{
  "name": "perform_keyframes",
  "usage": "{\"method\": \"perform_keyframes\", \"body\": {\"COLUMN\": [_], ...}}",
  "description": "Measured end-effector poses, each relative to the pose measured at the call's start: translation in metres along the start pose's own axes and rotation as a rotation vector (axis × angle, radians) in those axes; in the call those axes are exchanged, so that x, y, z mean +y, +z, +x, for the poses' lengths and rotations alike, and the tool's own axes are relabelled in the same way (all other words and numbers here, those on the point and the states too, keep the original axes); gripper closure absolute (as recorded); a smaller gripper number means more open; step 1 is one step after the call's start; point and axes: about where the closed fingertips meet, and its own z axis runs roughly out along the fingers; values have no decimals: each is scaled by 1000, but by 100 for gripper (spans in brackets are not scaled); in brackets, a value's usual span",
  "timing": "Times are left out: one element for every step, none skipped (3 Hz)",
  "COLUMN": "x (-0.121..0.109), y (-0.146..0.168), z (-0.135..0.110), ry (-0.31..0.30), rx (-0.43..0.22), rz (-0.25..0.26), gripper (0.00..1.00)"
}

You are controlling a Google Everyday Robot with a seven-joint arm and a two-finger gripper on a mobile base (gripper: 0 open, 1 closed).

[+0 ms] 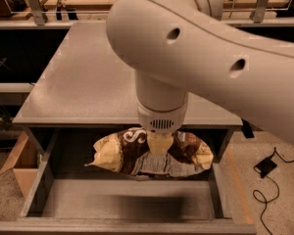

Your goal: Place brown chip bag into top drawer

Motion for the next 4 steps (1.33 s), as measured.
{"method": "perform_keyframes", "body": {"x": [-7, -9, -9, -9], "y": [29, 43, 42, 42], "z": [15, 20, 20, 19], "ry": [27, 41, 40, 39], "rx": [29, 44, 42, 42], "rz": [-19, -21, -19, -18], "gripper": [100, 100, 82, 59]}}
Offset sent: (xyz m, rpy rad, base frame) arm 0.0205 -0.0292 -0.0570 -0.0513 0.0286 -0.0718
